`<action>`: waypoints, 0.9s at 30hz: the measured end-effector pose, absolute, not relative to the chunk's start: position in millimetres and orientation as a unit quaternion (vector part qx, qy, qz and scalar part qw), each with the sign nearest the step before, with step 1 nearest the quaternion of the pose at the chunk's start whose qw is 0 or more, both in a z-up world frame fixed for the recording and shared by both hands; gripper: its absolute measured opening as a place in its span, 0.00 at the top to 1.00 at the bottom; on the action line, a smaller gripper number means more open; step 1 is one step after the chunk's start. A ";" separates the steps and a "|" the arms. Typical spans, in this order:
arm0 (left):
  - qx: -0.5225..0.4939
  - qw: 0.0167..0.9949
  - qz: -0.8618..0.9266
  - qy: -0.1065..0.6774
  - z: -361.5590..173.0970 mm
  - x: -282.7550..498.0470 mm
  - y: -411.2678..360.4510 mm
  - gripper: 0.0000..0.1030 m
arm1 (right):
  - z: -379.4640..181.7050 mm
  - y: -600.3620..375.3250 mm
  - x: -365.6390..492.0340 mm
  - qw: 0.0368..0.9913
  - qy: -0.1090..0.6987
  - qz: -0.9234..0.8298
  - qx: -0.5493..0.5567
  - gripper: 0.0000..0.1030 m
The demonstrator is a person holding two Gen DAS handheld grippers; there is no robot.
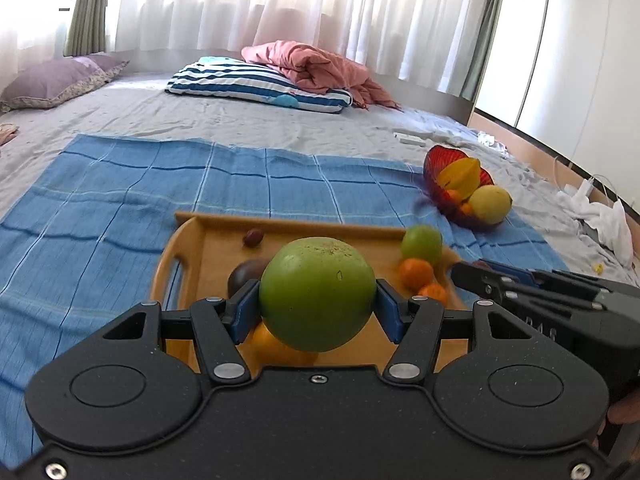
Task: Organize fruits
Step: 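Carry the green apple with the left gripper while the right carries the date to the tray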
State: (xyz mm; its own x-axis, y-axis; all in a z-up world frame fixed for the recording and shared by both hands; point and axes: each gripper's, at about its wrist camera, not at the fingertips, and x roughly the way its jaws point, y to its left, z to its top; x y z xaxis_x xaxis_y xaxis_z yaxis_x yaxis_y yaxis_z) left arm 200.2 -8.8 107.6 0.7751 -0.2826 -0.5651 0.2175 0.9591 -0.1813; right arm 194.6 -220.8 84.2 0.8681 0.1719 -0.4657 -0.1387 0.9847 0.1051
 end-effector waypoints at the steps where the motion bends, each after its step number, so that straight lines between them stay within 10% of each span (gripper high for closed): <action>1: -0.051 0.939 -0.134 0.312 109.0 209.8 -11.7 0.43 | 86.9 -224.1 206.0 0.963 0.252 0.082 0.045 0.77; 27: -0.051 0.892 -0.092 0.439 39.3 396.5 -43.9 0.43 | 4.0 -213.5 324.1 0.929 0.357 0.083 0.061 0.77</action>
